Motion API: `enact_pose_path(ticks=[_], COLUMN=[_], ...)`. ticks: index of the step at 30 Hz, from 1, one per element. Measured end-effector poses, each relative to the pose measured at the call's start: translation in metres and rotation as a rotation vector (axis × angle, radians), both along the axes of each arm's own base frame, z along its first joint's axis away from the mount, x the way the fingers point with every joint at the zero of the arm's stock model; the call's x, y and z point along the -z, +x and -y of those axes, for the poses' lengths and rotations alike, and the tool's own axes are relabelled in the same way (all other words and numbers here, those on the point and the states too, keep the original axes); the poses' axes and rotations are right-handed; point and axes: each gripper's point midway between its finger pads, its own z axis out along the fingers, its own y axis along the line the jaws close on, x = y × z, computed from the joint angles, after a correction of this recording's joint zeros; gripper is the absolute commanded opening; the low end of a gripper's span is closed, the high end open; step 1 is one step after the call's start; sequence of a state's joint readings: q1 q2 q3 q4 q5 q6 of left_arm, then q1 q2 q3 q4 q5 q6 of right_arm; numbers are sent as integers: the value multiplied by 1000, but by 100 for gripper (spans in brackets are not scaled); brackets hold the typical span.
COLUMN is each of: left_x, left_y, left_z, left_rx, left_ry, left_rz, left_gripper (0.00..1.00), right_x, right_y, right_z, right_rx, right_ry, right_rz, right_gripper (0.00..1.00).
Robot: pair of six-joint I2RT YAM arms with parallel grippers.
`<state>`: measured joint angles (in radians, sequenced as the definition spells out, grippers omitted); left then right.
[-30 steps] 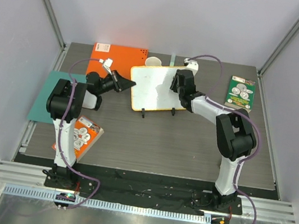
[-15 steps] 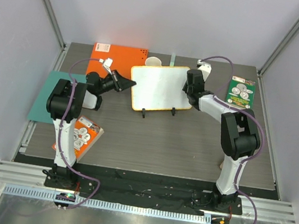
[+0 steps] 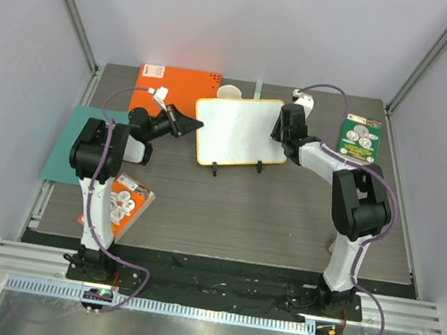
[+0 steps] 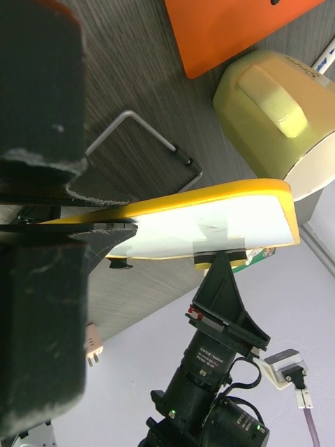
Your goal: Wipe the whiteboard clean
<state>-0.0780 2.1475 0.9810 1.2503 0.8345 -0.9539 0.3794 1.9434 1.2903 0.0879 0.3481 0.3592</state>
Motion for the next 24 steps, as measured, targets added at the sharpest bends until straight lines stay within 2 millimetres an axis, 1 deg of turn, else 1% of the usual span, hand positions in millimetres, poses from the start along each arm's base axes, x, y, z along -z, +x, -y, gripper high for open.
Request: enact_pose_path(ticks=[3, 4, 6, 9, 11, 12, 14, 24], left_x=[0, 0, 0, 3, 4, 5, 6, 6], left_y=[0, 0, 0, 0, 0, 0, 0, 1], left_z=[0, 0, -1, -1, -2, -2, -2, -2], left_rx=[0, 1, 3, 2, 0, 0, -1, -4], left_ry=[0, 0, 1, 1, 2, 2, 2, 1], left_rz=[-1, 0, -1, -8, -13, -15, -17, -16], left_gripper=[0, 0, 0, 0, 0, 0, 0, 0], right_x=[-5, -7, -12, -18, -21, -22, -22, -22], right_y=[1, 0, 1, 3, 5, 5, 7, 14], right_z=[-13, -20, -38, -71, -85, -88, -87, -67], right_rx=[-56, -77, -124, -193, -216, -219, -212, -151], right_ry=[10, 11, 12, 17, 22, 23, 26, 51], right_rz=[1, 1, 8, 23, 33, 35, 35, 37], right_gripper=[1, 1, 1, 1, 1, 1, 1, 1])
